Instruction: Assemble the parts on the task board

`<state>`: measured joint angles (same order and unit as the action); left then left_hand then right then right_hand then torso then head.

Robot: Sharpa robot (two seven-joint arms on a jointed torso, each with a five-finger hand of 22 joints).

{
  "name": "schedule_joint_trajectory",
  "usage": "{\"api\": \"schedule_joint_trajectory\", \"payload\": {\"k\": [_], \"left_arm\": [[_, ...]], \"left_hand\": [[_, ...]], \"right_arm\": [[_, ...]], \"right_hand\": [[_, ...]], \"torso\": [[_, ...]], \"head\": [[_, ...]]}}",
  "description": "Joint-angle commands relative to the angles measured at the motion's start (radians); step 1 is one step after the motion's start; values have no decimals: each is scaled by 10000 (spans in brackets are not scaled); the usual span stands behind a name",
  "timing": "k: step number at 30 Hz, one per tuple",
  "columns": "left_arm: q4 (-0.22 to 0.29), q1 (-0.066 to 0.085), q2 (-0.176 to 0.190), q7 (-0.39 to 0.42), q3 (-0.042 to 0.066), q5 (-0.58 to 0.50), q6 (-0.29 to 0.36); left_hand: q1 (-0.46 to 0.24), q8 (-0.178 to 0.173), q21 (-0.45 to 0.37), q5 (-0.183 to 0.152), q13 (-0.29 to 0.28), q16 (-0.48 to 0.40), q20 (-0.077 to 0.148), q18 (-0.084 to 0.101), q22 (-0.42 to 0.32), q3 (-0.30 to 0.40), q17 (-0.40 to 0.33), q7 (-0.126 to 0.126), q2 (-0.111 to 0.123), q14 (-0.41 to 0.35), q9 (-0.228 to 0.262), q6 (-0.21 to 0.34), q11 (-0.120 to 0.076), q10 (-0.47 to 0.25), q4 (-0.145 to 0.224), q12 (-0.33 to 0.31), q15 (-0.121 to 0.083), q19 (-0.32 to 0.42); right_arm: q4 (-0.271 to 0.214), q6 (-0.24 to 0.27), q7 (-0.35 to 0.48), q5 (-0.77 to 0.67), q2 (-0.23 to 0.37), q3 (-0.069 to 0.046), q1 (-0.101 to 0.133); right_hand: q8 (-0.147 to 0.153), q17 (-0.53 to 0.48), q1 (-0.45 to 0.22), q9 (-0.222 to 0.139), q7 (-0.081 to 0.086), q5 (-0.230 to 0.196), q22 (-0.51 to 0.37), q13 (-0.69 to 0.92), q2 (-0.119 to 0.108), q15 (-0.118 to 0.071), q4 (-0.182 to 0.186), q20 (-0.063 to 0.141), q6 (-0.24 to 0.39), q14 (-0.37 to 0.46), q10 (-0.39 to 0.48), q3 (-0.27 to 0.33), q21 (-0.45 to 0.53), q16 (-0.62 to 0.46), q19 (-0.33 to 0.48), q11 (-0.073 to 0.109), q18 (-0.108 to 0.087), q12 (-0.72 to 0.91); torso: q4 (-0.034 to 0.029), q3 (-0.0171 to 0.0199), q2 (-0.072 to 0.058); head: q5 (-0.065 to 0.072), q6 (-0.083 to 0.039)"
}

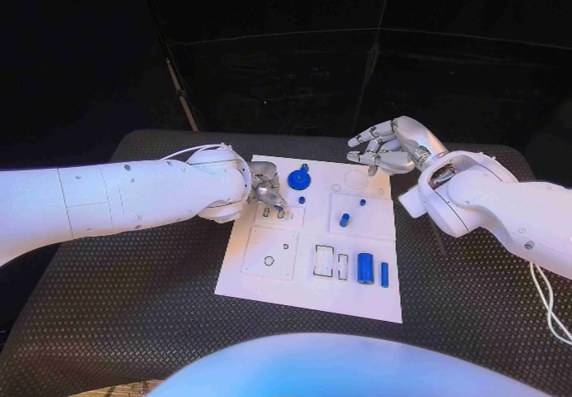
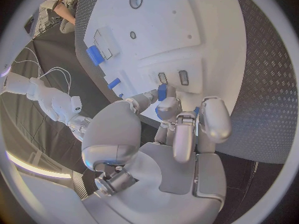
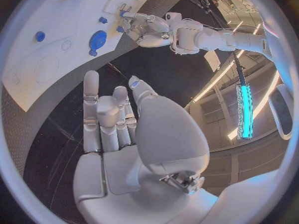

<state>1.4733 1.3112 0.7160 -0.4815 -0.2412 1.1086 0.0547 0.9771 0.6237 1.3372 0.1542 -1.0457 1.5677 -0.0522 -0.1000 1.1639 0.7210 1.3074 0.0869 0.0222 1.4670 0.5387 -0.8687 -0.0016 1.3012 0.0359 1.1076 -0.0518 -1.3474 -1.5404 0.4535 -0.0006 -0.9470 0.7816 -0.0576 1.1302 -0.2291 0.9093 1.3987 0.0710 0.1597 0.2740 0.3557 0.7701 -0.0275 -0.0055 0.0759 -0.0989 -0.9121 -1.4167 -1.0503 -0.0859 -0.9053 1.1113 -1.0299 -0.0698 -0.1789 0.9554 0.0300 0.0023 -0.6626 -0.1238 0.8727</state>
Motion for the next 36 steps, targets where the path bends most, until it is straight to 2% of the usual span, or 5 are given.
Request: {"api": "schedule_joint_trajectory", "payload": {"k": [1,6,13,36], "left_arm": [[33,8,4,-56,5,-10,-223],[44,6,-1,-85,5,-9,-410],[58,4,-21,-104,5,-11,-629],[-56,4,-123,-124,5,-17,-924]], "left_hand": [[21,46,48,13,9,31,4,141,0,1113,2634,-130,-111,1037,7,-66,-17,86,1070,14,-95,-73],[18,50,50,13,-6,31,5,142,3,1123,2634,-131,-112,1037,10,-61,-18,95,1067,27,-95,-75],[13,53,64,12,-31,31,6,147,28,1128,2634,-131,-110,1037,13,-59,-18,109,1064,50,-96,-89],[-99,156,75,-11,-79,31,16,151,51,1133,2634,-159,-39,1037,78,-70,-35,166,1025,111,-105,-103]], "right_arm": [[-4,-51,43,15,-9,-6,20],[8,-46,46,15,-12,-5,19],[23,-50,47,15,-31,-5,18],[51,-51,50,15,-68,-3,17]], "right_hand": [[-46,6,-52,4,-40,57,-11,-16,-56,-45,59,-8,52,-44,-40,-15,60,-54,-86,34,-56,45],[-50,10,-51,3,-40,89,-14,-25,-58,-47,62,-7,53,-49,-40,-21,66,-57,-92,35,-56,46],[-51,3,-50,1,-39,136,-20,-37,-63,-49,66,-5,63,-52,-39,-30,75,-71,-100,36,-56,48],[-49,17,-43,-3,-37,190,-26,-57,-67,-50,69,-2,81,-61,-34,-46,85,-71,-111,35,-56,45]], "torso": [[7,5,-5],[-8,3,-2],[17,-1,3],[9,6,-4]], "head": [[11,-1],[102,-1],[62,-1],[54,-1]]}}
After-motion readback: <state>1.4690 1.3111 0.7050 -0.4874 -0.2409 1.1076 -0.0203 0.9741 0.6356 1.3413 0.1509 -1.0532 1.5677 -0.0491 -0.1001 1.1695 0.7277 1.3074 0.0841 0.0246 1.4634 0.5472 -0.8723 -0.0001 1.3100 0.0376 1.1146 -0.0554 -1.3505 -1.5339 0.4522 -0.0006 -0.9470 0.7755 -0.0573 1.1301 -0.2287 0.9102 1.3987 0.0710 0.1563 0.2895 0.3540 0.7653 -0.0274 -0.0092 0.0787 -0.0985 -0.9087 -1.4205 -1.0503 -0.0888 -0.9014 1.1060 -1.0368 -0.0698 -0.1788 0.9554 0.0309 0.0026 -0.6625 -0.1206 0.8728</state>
